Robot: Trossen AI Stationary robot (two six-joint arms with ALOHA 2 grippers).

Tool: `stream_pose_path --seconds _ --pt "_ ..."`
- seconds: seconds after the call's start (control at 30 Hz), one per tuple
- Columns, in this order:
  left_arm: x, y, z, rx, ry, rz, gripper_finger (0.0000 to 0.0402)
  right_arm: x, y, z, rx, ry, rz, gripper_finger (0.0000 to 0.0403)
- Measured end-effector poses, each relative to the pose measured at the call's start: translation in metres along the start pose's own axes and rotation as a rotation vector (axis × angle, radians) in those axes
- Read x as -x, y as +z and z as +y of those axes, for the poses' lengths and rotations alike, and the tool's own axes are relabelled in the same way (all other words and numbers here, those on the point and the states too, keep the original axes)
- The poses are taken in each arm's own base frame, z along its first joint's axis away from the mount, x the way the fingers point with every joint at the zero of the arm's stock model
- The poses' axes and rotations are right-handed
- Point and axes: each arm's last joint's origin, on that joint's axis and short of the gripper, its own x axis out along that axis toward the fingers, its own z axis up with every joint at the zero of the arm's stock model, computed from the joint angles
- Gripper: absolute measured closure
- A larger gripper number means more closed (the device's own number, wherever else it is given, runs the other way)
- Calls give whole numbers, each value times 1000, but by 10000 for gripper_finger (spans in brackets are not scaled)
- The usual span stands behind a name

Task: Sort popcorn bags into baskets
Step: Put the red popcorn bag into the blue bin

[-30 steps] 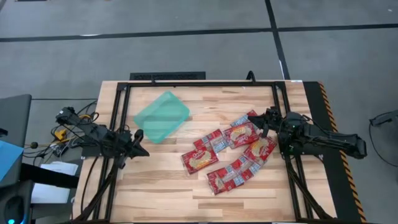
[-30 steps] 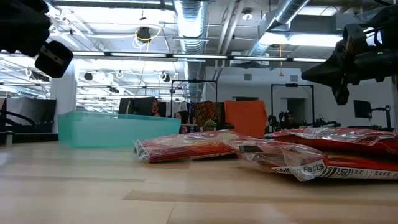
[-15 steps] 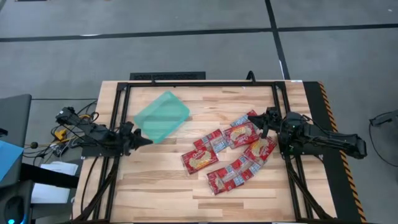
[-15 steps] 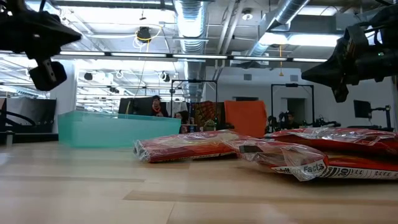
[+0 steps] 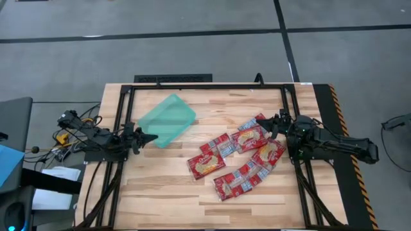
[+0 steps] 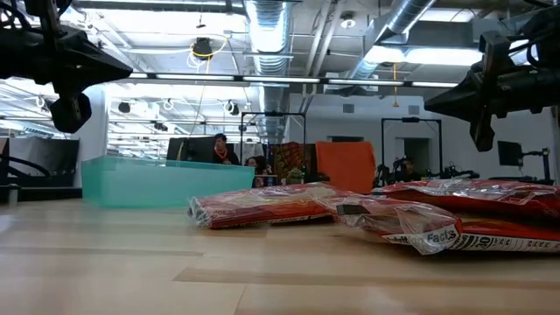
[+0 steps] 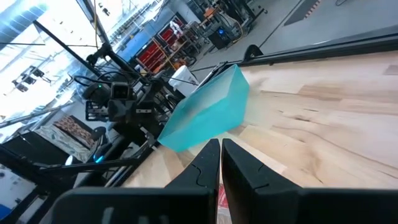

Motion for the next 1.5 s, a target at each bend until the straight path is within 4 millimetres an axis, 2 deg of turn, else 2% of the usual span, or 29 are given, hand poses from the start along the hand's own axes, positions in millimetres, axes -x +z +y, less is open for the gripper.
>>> stream_pose_path --seconds 0.43,0.6,0.67,0.73,0.83,0.93,1.13,1.2,1.27,1.37,1.43,1.5 --pt "0 4 3 57 107 -123 401 0 1 0 41 -10 -17 359" --pt "1 9 1 200 122 -207 401 3 13 11 114 24 -57 343" --pt "1 15 -5 297 60 -237 400 5 20 18 145 38 -77 330" --pt "2 23 -14 298 -45 -246 391 7 28 25 183 50 -96 311" --pt "3 39 -32 225 -183 -270 356 10 37 33 232 39 -125 272" --pt "-1 62 -62 62 -230 -297 300 11 43 37 253 14 -148 227" --pt "-33 97 -142 -325 -262 -321 188 11 46 38 256 -16 -151 150" --pt "-50 101 -166 -436 -223 -270 153 11 46 38 257 -17 -149 139" --pt "-70 99 -184 -537 -127 -142 122 11 45 37 258 -24 -141 134" --pt "-102 91 -189 -589 89 124 88 11 43 36 261 -38 -120 133" --pt "-122 82 -180 -591 233 315 78 11 42 34 263 -51 -101 132" --pt "-142 72 -171 -586 300 472 76 11 40 33 266 -64 -82 132"
